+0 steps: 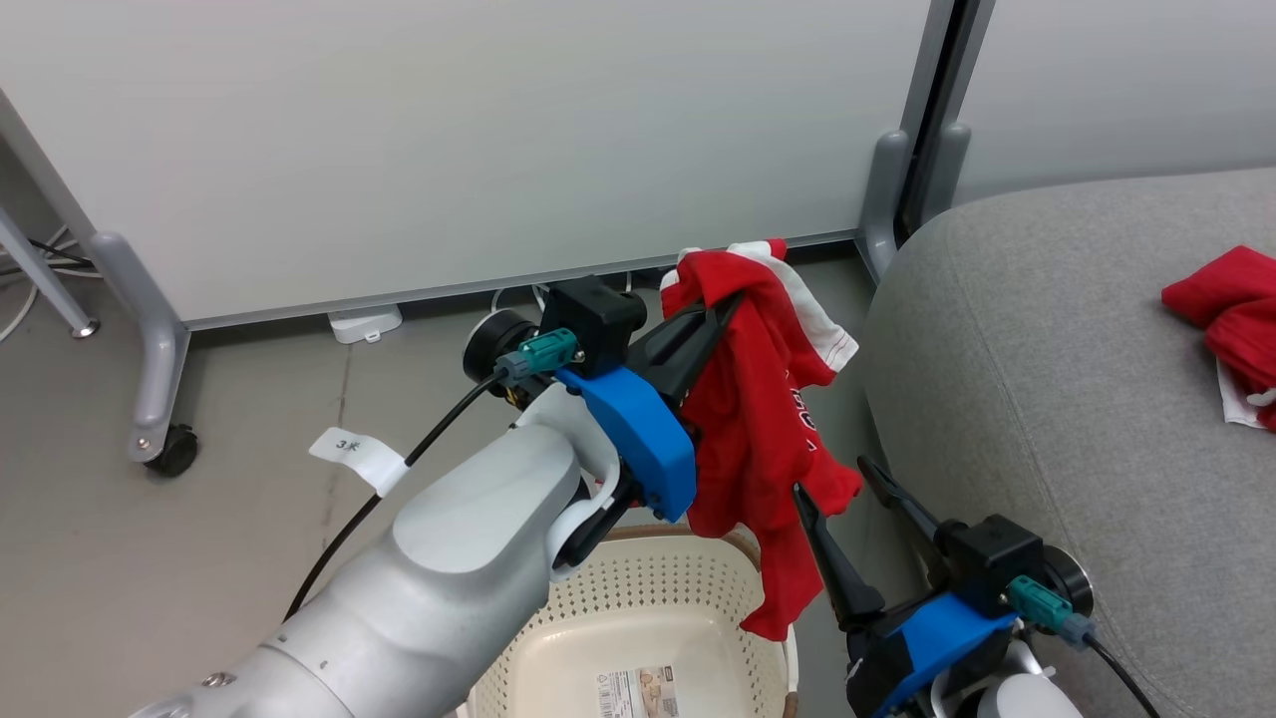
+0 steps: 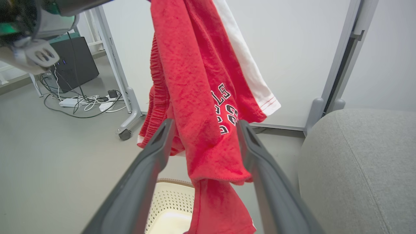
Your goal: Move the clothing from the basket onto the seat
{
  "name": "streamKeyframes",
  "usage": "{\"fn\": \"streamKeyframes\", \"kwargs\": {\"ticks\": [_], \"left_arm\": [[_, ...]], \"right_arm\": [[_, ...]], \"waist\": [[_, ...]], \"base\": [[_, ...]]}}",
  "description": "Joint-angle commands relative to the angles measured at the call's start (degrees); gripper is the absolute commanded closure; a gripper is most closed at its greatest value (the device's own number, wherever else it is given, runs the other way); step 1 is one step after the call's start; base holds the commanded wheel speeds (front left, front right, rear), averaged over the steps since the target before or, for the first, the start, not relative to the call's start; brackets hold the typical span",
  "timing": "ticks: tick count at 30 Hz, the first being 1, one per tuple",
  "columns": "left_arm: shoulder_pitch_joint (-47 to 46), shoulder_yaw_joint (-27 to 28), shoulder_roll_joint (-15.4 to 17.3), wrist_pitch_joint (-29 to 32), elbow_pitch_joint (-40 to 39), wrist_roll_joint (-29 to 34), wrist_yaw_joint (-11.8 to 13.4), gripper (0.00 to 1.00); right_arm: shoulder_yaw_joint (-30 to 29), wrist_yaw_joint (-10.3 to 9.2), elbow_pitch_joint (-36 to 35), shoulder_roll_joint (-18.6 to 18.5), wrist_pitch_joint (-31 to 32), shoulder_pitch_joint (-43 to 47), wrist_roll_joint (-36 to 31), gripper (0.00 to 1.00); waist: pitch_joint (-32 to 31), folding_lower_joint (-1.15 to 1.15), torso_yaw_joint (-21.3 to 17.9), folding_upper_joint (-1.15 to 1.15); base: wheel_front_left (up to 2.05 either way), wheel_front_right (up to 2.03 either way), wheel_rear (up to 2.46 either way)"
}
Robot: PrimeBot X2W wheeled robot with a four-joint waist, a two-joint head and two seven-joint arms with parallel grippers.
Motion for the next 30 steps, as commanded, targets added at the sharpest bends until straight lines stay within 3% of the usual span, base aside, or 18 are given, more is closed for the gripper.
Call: {"fn": "streamKeyframes", "kwargs": {"ticks": [1,12,30], "left_arm": [[-1.2,-0.2,0.0,-0.3,0.1,-0.3,0.0,1.0],[-1.8,-1.6,-0.4,-0.3,-0.1,-0.9,0.0,1.0],[-2.6,-3.4,-1.4,-0.3,-0.3,-2.1,0.0,1.0]], "right_arm": [[0.1,0.03,0.1,0.0,0.0,-0.2,0.0,0.0],[2.2,0.03,4.3,0.0,1.3,-5.7,-0.4,0.0],[9.0,0.02,24.4,0.0,1.3,-21.4,1.9,0.0]], "waist": [[0.1,0.0,0.1,0.0],[0.9,0.0,0.5,0.0],[1.6,0.0,1.8,0.0]], "base": [[0.0,0.0,0.0],[0.0,0.0,0.0],[0.0,0.0,0.0]]}}
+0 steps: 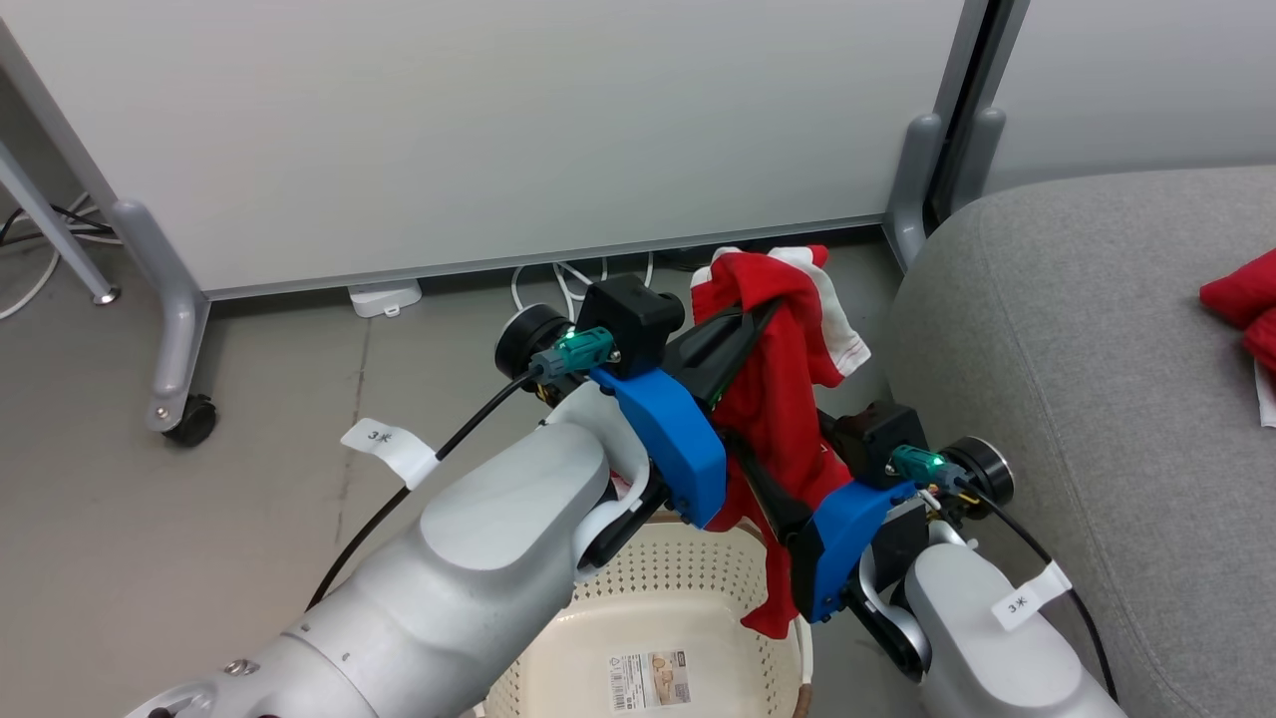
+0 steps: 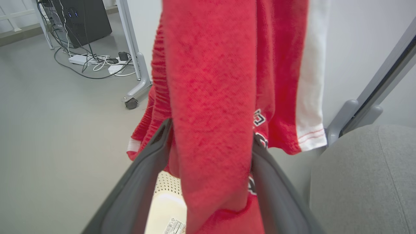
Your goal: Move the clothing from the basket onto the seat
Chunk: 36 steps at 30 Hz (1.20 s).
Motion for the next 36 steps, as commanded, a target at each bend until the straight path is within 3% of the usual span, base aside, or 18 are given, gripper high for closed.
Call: {"fn": "streamKeyframes", "kwargs": {"ticks": [1,2,3,4,5,21,24,25,26,36], "left_arm": [[-0.9,-0.1,0.0,-0.3,0.0,-0.4,0.0,1.0],[-0.9,-0.2,0.0,-0.3,0.0,-0.4,0.0,1.0],[-1.0,-0.2,-0.1,-0.3,0.0,-0.4,0.0,1.0],[-1.0,-0.2,-0.1,-0.3,0.0,-0.4,0.0,1.0],[-0.9,-0.2,-0.1,-0.3,0.0,-0.4,0.0,1.0],[0.4,0.2,0.5,-0.3,0.3,-0.7,0.0,1.0],[0.5,0.3,0.5,-0.3,0.5,-0.5,0.0,0.53],[0.6,0.4,0.5,-0.3,0.5,-0.4,0.0,0.2],[0.6,0.4,0.5,-0.3,0.5,-0.3,0.0,0.0],[1.1,-0.1,0.3,-0.3,1.5,-0.8,0.0,0.0]], "right_arm": [[0.9,0.02,1.5,0.0,-0.4,-1.7,0.5,0.0],[1.3,0.03,2.3,0.0,-0.4,-2.2,0.9,0.0],[1.7,0.02,3.1,0.0,-0.7,-2.7,1.3,0.47],[1.7,0.02,3.1,0.0,-0.7,-2.7,1.3,0.47],[2.1,0.02,3.7,0.0,-1.0,-3.2,1.6,0.98],[5.9,0.02,9.5,0.0,-3.4,-5.1,5.2,1.0],[6.2,0.03,10.2,0.0,-3.5,-5.2,5.6,1.0],[6.2,0.03,10.3,0.0,-3.6,-5.3,5.6,1.0],[6.2,0.03,10.5,0.0,-3.7,-5.3,5.7,1.0],[6.6,0.02,11.6,0.0,-4.4,-5.6,6.4,1.0]], "waist": [[-0.1,-0.01,0.0,0.0],[-0.1,-0.01,0.0,0.0],[-0.2,-0.01,0.0,0.0],[-0.2,-0.01,0.0,0.0],[-0.3,-0.01,0.0,0.0],[-1.6,-0.01,-0.9,0.0],[-1.7,-0.01,-1.0,0.0],[-1.7,-0.01,-1.0,0.0],[-1.7,-0.01,-1.0,0.0],[-2.2,-0.01,-1.0,0.0]], "base": [[0.0,0.0,0.0],[0.0,0.0,0.0],[0.0,0.0,0.0],[0.0,0.0,0.0],[0.0,0.0,0.0],[0.0,0.0,0.0],[0.0,0.0,0.0],[0.0,0.0,0.0],[0.0,0.0,0.0],[0.0,0.0,0.0]]}}
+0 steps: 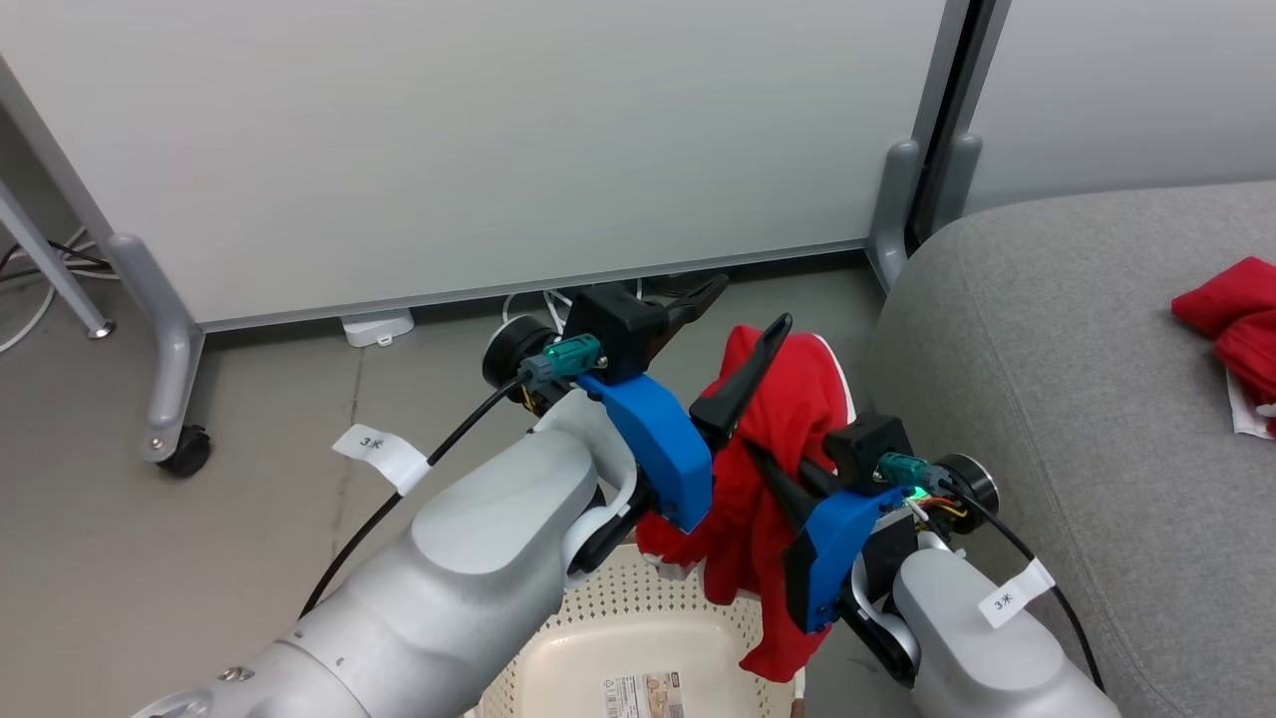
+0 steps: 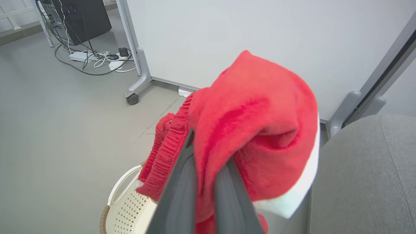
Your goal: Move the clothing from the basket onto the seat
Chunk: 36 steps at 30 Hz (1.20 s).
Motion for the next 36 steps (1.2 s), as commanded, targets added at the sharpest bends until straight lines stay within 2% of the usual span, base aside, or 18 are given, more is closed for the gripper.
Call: {"fn": "streamKeyframes", "kwargs": {"ticks": [1,9,13,24,30,36], "left_arm": [[0.6,0.2,0.1,-0.3,0.2,-0.3,0.0,0.0],[3.4,5.6,1.7,-0.3,-2.2,3.2,0.1,0.0],[7.8,11.8,3.1,-0.2,-6.3,6.9,1.0,0.0],[25.0,27.7,8.3,-0.2,-20.3,21.1,1.5,0.0],[35.0,37.3,8.0,-0.2,-27.8,27.7,2.1,0.0],[43.6,45.2,6.4,-0.2,-31.8,32.1,2.3,0.0]], "right_arm": [[0.0,0.01,0.2,0.0,-0.5,-0.9,0.1,1.0],[-0.9,0.01,0.8,0.0,-1.2,-1.0,0.1,1.0],[-2.4,0.02,1.0,0.0,-1.9,-0.9,-0.6,1.0],[-7.6,0.02,-2.0,0.0,-2.4,0.5,-4.1,1.0],[-10.2,0.02,-5.6,0.0,-1.1,2.2,-5.4,1.0],[-12.1,0.02,-9.6,0.0,0.4,4.3,-6.5,1.0]], "waist": [[0.0,0.0,0.1,0.0],[0.3,0.0,0.3,0.0],[0.6,0.0,0.3,0.0],[1.9,0.0,-0.2,0.0],[2.5,0.0,-1.4,0.0],[2.9,0.0,-2.9,0.0]], "base": [[0.0,0.0,0.0],[0.0,0.0,0.0],[0.0,0.0,0.0],[0.0,0.0,0.0],[0.0,0.0,0.0],[0.0,0.0,0.0]]}}
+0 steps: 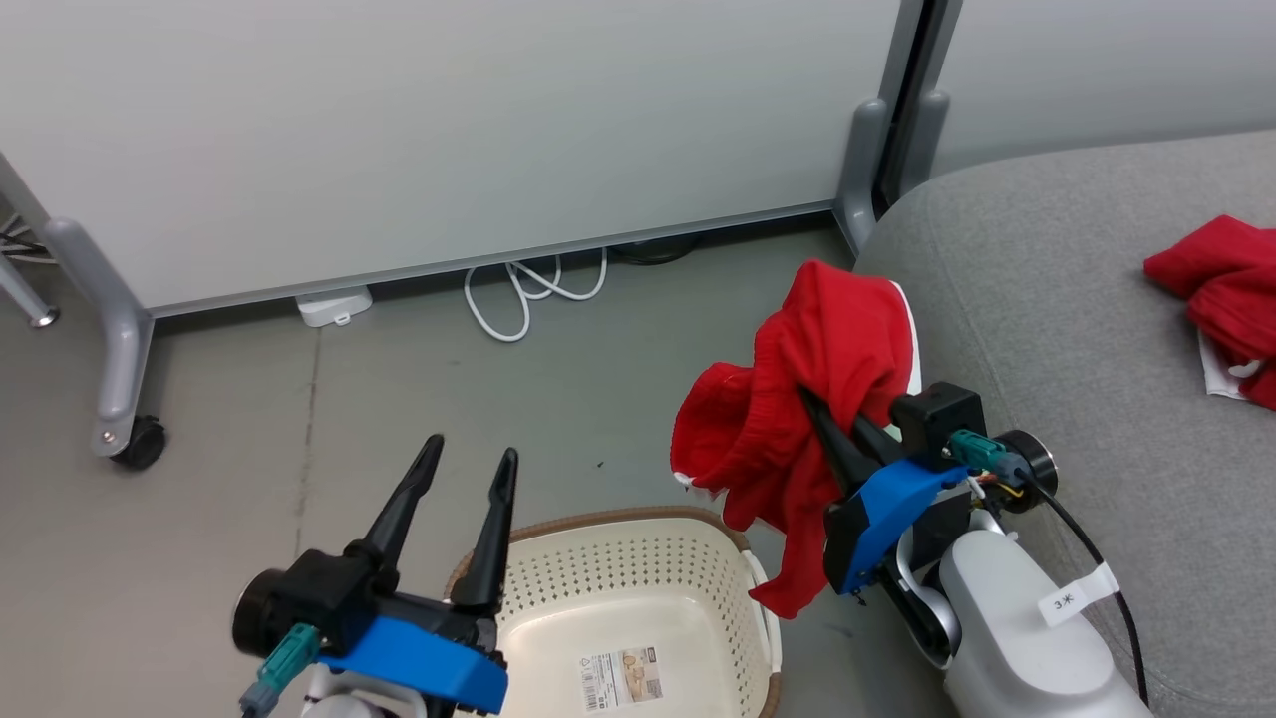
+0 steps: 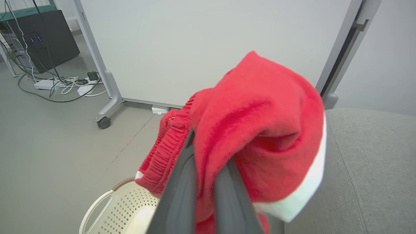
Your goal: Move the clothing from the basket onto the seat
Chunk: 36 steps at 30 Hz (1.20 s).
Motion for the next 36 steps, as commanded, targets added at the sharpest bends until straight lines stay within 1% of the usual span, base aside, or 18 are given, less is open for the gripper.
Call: {"fn": "streamKeyframes", "kwargs": {"ticks": [1,6,11,19,20,24,25,31,36], "left_arm": [[1.5,1.8,-0.2,-0.2,-0.8,0.9,-0.1,0.0],[6.0,7.2,-1.4,-0.2,-2.5,2.9,-0.5,0.0],[7.4,9.6,-2.1,-0.2,-3.1,4.8,-1.4,0.0],[6.1,9.7,-2.7,-0.2,-2.8,6.7,-2.2,0.0],[5.9,9.5,-2.6,-0.2,-2.5,6.9,-2.4,0.0],[5.7,9.4,-2.2,-0.2,-2.2,7.1,-2.5,0.0],[5.7,9.4,-2.2,-0.2,-2.2,7.1,-2.5,0.0],[5.3,8.7,-1.6,-0.2,-1.9,7.1,-2.4,0.0],[5.0,8.2,-1.0,-0.2,-1.8,6.7,-2.4,0.0]], "right_arm": [[-0.4,0.02,-1.2,0.0,0.3,1.0,-0.4,1.0],[-1.5,0.03,-4.6,0.0,1.6,2.8,-0.8,1.0],[-2.2,0.02,-7.3,0.0,2.6,4.1,-1.0,1.0],[-2.4,0.02,-10.0,0.0,3.4,5.5,-0.6,1.0],[-2.7,0.02,-10.5,0.0,3.5,5.7,-0.7,1.0],[-2.8,0.02,-10.9,0.0,3.5,6.2,-0.4,1.0],[-2.8,0.02,-10.9,0.0,3.5,6.2,-0.4,1.0],[-3.1,0.03,-11.4,0.0,3.3,7.0,0.0,1.0],[-3.1,0.03,-11.6,0.0,3.1,7.5,0.3,1.0]], "waist": [[0.3,0.0,-0.8,0.0],[0.9,0.0,-3.3,0.0],[1.8,0.0,-7.1,0.0],[2.9,0.0,-14.7,0.0],[3.1,0.0,-16.5,0.0],[3.4,0.0,-20.2,0.0],[3.4,0.0,-20.2,0.0],[3.9,0.0,-24.0,0.0],[4.3,0.0,-25.5,0.0]], "base": [[0.0,0.0,0.0],[0.0,0.0,0.0],[0.0,0.0,0.0],[0.0,0.0,0.0],[0.0,0.0,0.0],[0.0,0.0,0.0],[0.0,0.0,0.0],[0.0,0.0,0.0],[0.0,0.0,0.0]]}}
